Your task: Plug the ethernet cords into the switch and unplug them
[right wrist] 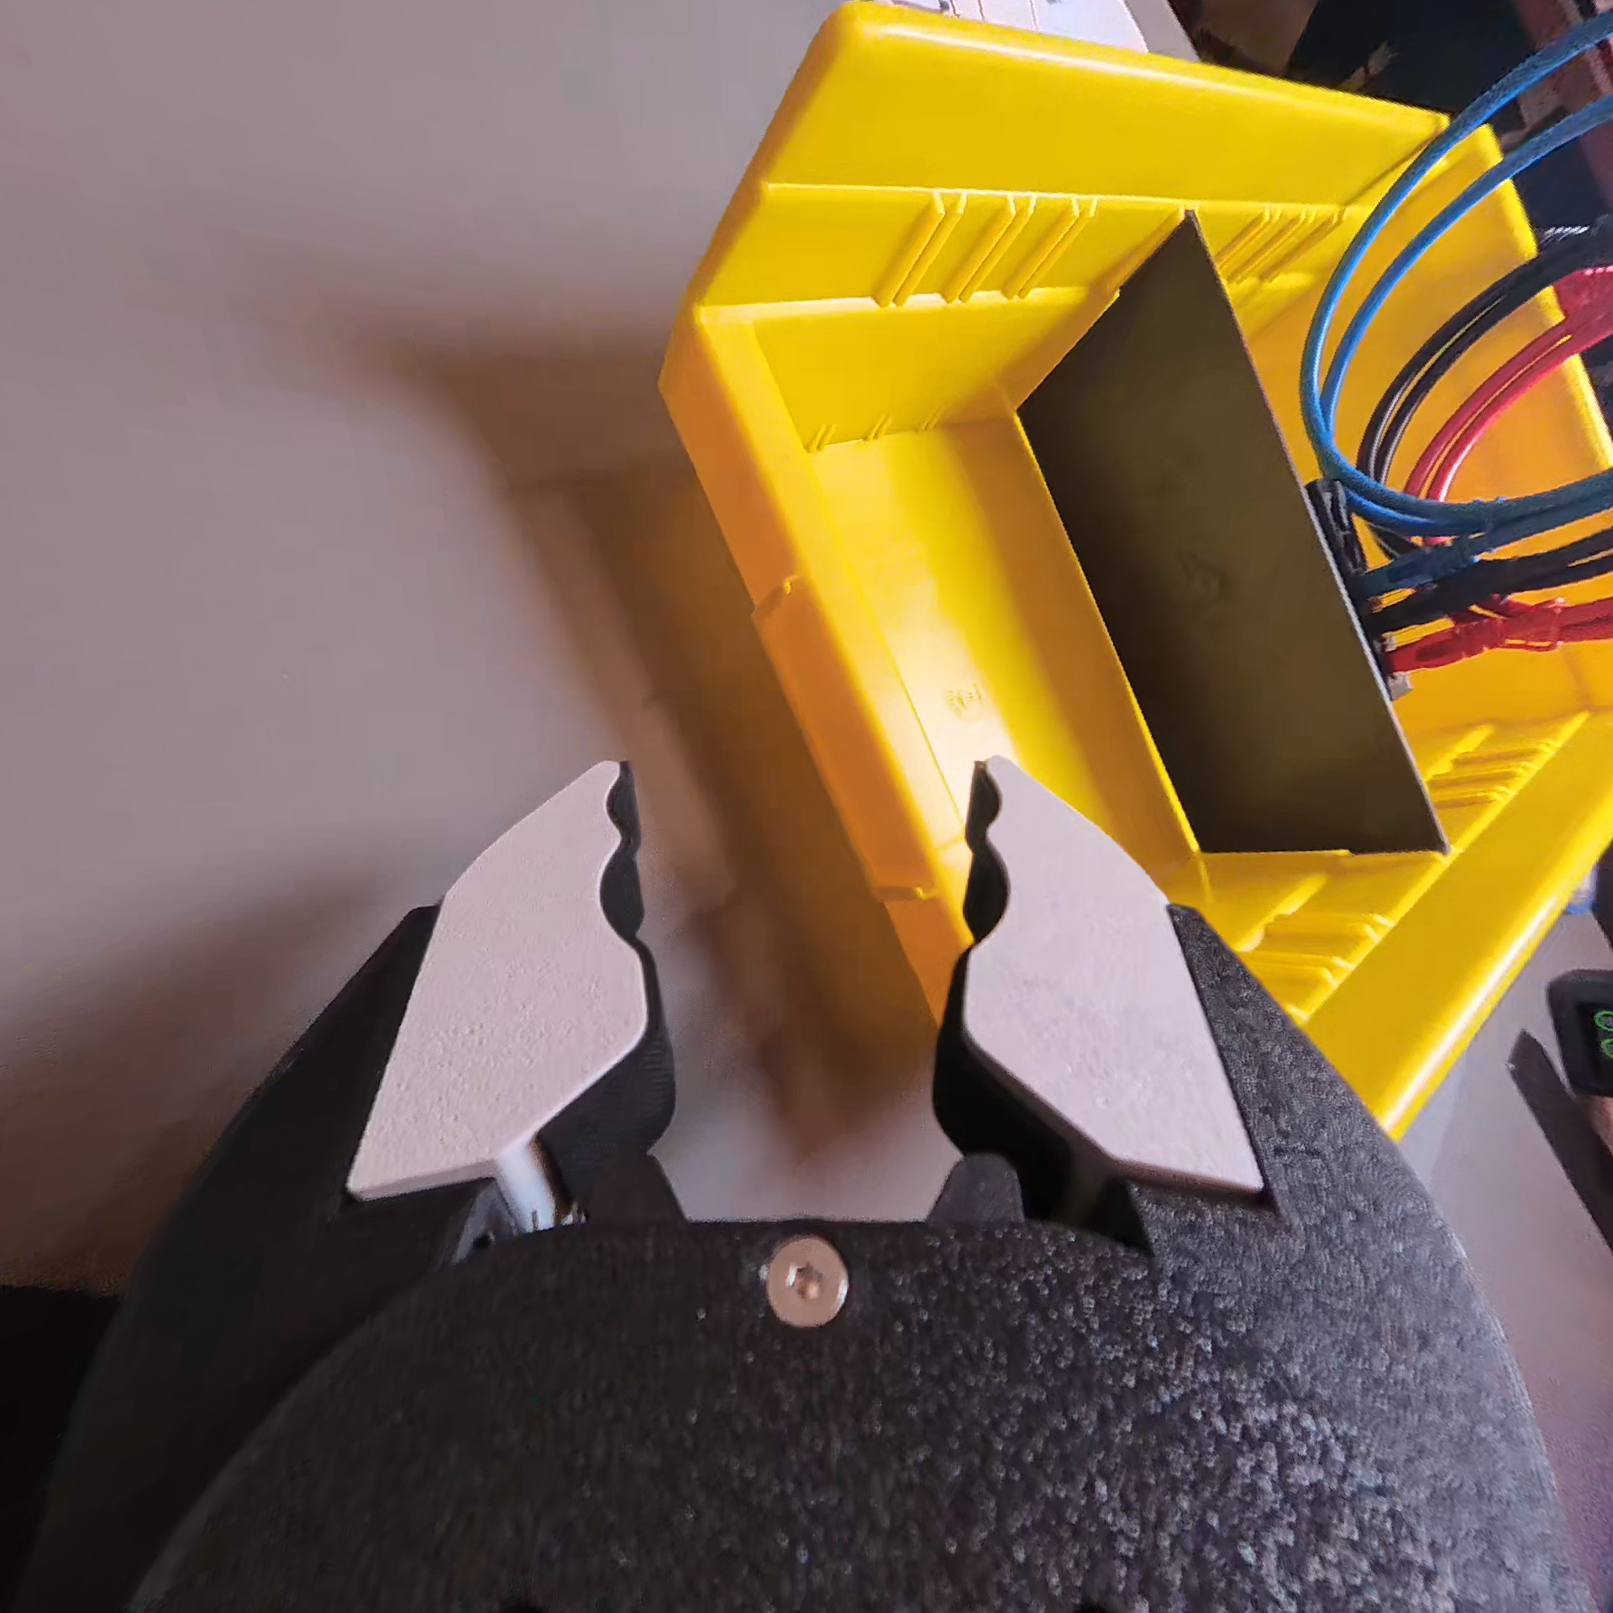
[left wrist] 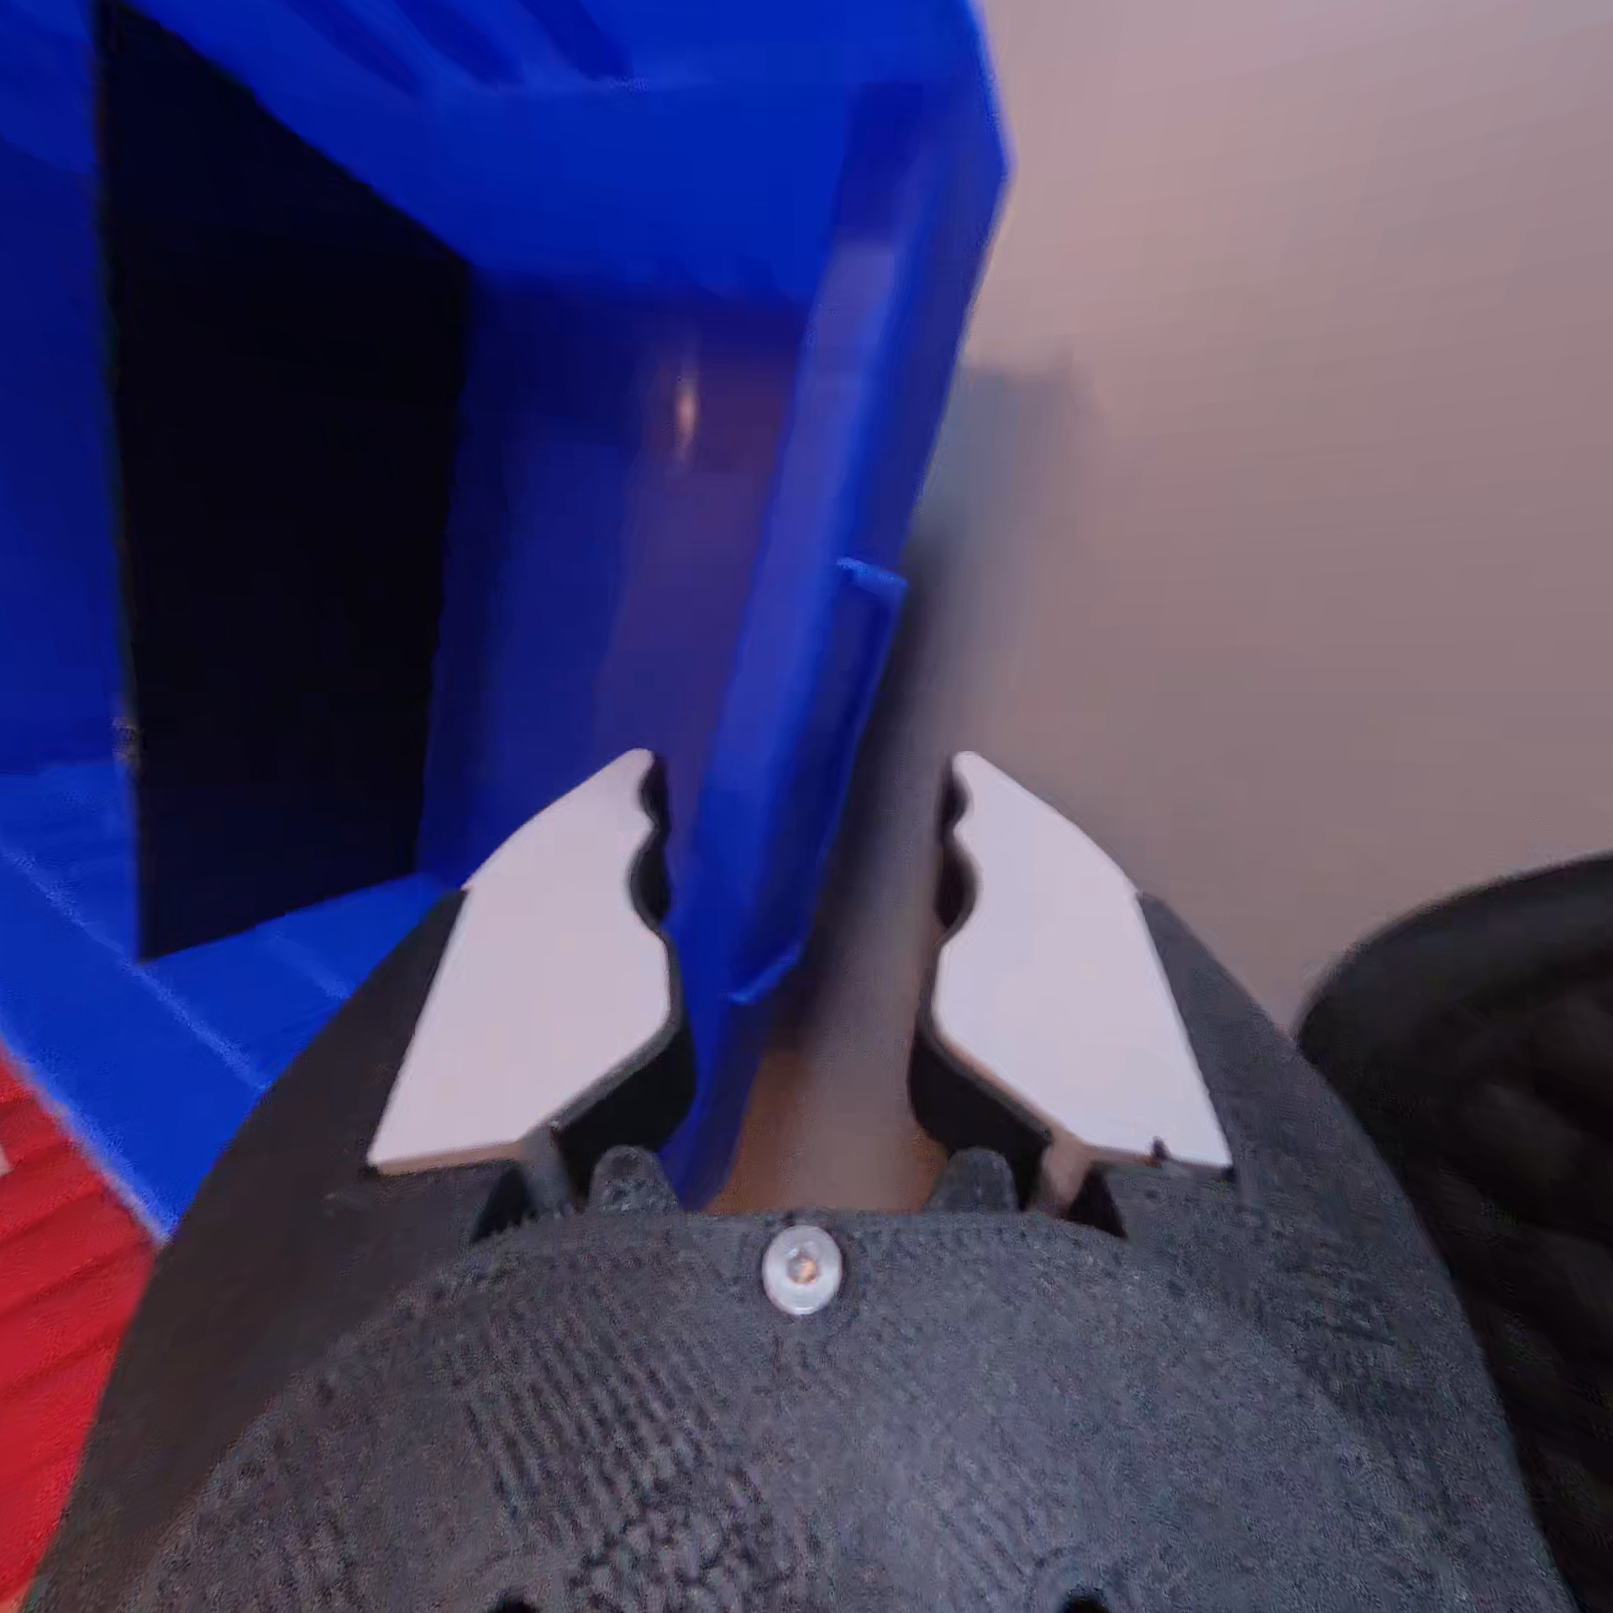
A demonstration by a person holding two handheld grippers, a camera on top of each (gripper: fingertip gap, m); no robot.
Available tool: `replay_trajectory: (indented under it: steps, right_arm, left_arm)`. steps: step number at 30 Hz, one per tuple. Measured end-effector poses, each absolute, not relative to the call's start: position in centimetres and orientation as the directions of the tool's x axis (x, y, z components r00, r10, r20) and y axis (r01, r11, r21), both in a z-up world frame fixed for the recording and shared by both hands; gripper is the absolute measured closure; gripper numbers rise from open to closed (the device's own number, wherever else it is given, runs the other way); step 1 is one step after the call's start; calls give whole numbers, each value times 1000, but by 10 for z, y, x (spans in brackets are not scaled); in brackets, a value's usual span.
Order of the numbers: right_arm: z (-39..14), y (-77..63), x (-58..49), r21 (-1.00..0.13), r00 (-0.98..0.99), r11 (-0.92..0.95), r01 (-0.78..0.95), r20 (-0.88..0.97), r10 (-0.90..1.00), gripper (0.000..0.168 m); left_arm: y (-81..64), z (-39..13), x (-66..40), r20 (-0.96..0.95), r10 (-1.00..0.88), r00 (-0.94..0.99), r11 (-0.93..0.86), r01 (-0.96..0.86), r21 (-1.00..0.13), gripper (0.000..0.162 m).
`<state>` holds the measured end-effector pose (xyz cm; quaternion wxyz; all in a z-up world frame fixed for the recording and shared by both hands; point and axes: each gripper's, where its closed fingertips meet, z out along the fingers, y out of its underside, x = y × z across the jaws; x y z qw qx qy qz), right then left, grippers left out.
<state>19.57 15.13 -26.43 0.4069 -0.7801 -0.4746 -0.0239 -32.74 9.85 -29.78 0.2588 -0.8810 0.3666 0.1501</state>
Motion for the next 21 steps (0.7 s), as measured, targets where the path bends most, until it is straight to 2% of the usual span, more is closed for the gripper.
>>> replay_trajectory:
  steps: [1, 2, 4, 8, 13, 16, 17, 19, 21]
  right_arm:
    - [-265, 155, 194, -594, 536, -217, 775, 436, 723, 95]
    - [-265, 157, 192, -579, 525, -214, 787, 444, 726, 94]
    - [-262, 161, 187, -562, 507, -199, 802, 465, 726, 95]
    - [-250, 166, 190, -552, 505, -180, 814, 518, 691, 95]
    - [-241, 158, 207, -577, 553, -202, 791, 533, 641, 97]
    - [-225, 160, 231, -610, 623, -223, 760, 587, 517, 100]
    - [-216, 161, 241, -648, 670, -236, 724, 581, 462, 101]
    - [-202, 164, 263, -741, 775, -261, 618, 520, 358, 102]
    - [-200, 168, 290, -804, 858, -309, 508, 439, 269, 100]
  left_arm:
    - [103, -299, -331, -500, -580, 644, -567, -759, -321, 112]
    - [107, -299, -336, -548, -578, 605, -557, -783, -277, 125]
    - [110, -299, -323, -602, -613, 512, -475, -848, -237, 132]
    - [95, -298, -268, -592, -661, 460, -389, -886, -254, 133]
    - [76, -299, -189, -564, -767, 307, -165, -943, -289, 132]
    - [89, -298, -152, -587, -776, 231, -63, -954, -292, 132]
    - [95, -297, -141, -598, -774, 208, -30, -955, -294, 130]
    - [110, -287, -129, -641, -732, 231, -8, -944, -331, 101]
    - [107, -272, -117, -591, -745, 310, -11, -892, -453, 99]
